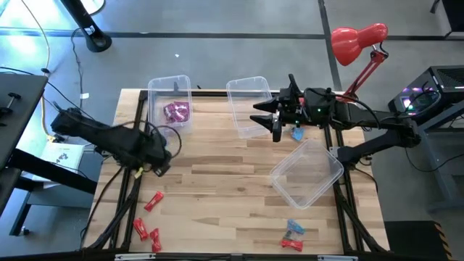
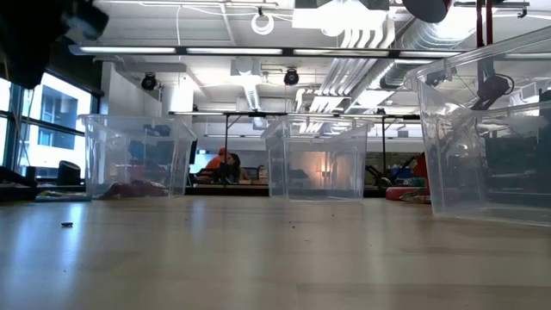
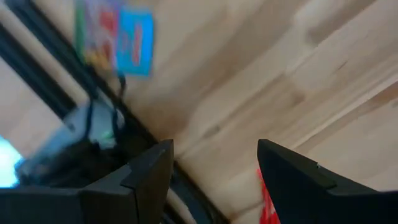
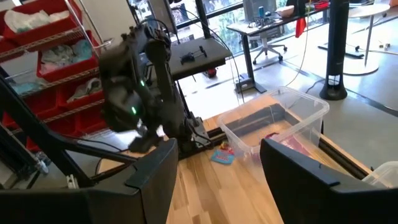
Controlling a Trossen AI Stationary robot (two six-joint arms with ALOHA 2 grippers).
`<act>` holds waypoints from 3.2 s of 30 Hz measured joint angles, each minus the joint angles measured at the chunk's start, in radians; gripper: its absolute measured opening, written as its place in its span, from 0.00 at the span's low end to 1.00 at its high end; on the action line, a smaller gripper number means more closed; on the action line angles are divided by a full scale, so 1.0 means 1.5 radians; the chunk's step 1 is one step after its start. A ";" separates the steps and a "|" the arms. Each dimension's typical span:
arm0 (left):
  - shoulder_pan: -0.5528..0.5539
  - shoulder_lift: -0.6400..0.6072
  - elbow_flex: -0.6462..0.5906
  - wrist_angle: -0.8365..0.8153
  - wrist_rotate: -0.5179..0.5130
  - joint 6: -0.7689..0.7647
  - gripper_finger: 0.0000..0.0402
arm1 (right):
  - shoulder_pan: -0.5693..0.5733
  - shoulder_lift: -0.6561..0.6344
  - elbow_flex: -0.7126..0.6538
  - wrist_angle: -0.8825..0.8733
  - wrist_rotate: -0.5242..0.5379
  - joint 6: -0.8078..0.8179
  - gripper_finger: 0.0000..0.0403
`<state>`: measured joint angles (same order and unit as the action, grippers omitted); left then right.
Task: Sort candy
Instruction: Put the blue candy into the top right transparent bin
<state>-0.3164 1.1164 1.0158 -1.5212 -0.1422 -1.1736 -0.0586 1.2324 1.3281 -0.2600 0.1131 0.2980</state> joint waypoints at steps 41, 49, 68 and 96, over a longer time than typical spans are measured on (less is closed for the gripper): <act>0.385 0.248 -0.233 0.276 -0.088 0.388 0.48 | -0.001 0.000 0.000 -0.014 0.000 0.011 0.56; 0.386 0.248 -0.233 0.321 -0.121 0.387 0.44 | 0.000 0.001 0.000 -0.014 0.000 0.011 0.56; 0.378 0.240 -0.243 0.377 -0.012 0.350 0.00 | 0.015 0.001 0.000 -0.035 -0.010 0.041 0.56; 0.232 0.125 0.127 0.572 -0.008 0.384 0.00 | 0.031 -0.001 0.000 0.039 -0.010 -0.010 0.56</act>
<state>0.0317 1.3039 1.2057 -0.6633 -0.1548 -0.5975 -0.0126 1.2316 1.3281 -0.2018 0.0982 0.2824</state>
